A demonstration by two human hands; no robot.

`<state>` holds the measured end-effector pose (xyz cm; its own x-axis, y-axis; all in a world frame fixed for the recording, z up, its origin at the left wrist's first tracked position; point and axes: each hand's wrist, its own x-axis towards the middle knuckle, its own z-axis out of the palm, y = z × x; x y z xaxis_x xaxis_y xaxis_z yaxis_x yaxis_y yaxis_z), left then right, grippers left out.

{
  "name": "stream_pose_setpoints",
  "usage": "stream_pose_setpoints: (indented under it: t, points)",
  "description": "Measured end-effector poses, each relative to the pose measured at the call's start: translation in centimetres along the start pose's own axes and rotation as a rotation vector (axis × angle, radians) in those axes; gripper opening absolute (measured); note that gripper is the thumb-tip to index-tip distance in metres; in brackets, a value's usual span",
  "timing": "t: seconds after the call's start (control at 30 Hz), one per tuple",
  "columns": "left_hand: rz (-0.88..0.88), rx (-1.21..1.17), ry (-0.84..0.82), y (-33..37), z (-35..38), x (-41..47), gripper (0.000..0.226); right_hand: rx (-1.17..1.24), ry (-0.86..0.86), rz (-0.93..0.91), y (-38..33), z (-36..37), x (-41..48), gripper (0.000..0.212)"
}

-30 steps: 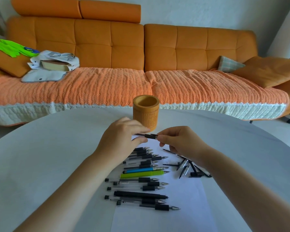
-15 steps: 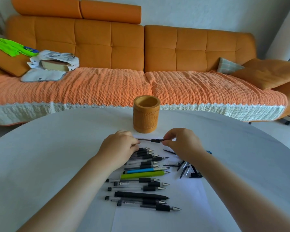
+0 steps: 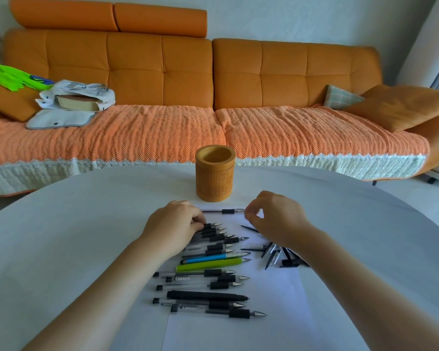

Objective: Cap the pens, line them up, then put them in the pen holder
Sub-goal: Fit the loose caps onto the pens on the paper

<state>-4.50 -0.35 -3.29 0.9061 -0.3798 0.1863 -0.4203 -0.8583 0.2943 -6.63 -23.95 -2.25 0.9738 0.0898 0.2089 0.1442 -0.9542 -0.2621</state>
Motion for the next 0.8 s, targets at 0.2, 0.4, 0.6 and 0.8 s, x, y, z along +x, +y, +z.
stream_pose_setpoints:
  t: [0.2, 0.4, 0.6, 0.8]
  points:
    - [-0.038, -0.073, 0.023, -0.2, -1.0, -0.2, 0.005, -0.119, -0.115, -0.048, 0.0, -0.1, -0.9, 0.022]
    - [0.039, -0.177, 0.042, 0.7, -2.2, -0.6, 0.009, 0.000, -0.056, -0.043, -0.4, -0.4, -0.7, 0.022]
    - [0.040, -0.320, 0.025, 1.3, -2.4, -0.9, 0.012, 0.564, -0.034, 0.084, -1.0, -1.1, -0.8, 0.022]
    - [0.068, -0.304, -0.018, 1.7, -2.3, -1.1, 0.025, 0.740, -0.035, 0.122, -1.2, -1.6, -1.0, 0.012]
